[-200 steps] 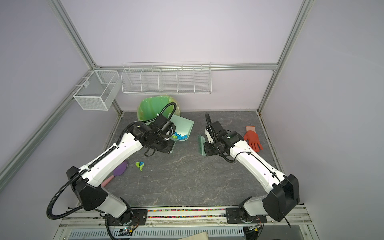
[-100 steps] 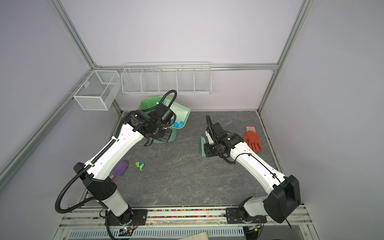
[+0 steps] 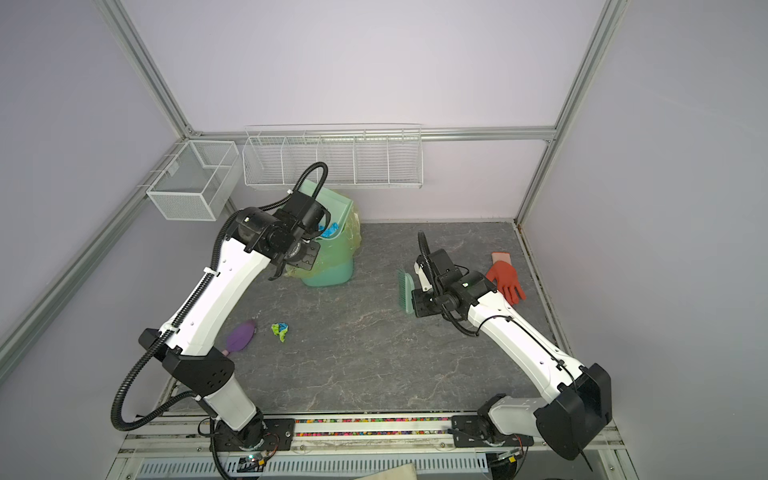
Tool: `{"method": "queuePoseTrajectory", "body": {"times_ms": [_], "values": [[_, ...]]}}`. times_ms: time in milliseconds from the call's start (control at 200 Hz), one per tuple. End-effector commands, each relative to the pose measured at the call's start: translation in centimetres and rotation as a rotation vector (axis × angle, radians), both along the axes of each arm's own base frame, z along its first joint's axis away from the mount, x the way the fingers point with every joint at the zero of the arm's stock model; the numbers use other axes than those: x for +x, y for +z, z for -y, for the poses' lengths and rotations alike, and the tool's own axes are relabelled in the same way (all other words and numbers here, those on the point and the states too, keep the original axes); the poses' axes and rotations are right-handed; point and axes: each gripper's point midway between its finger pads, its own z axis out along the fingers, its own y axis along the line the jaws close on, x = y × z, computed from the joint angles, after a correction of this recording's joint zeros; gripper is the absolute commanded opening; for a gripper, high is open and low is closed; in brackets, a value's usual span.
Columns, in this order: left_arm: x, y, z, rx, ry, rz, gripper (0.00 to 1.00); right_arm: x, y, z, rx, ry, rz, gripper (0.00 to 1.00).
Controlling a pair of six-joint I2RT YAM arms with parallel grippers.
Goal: Sweep away the paper scraps from the table
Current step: 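Lift the filled dustpan toward the green wastebasket with the left gripper, then tip the dustpan over the wastebasket with the left gripper to empty scraps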
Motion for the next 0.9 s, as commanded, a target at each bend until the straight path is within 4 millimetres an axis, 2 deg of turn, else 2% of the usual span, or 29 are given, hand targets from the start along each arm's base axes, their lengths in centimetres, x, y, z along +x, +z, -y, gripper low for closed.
{"method": "queuePoseTrajectory", "body": {"times_ms": [0,325,610,750,895], "values": [[0.8,0.8,-1.3,0.067,0.034,0.036,0.00,-0.1,-0.1,0.2,0.003,-0.001,0.005,0.07],[4.1,1.3,-3.7,0.323,0.140,0.140,0.00,-0.8,0.5,0.7,0.028,-0.022,0.030,0.07],[5.7,3.3,-6.8,0.727,0.252,0.256,0.00,-0.6,0.3,0.7,0.014,-0.007,0.038,0.07],[5.8,3.2,-6.9,0.842,0.232,0.278,0.00,-0.8,0.1,0.6,0.020,0.000,0.030,0.07],[5.5,2.9,-6.5,0.934,0.181,0.286,0.00,-0.6,0.8,0.4,0.032,0.009,0.053,0.07]]}}
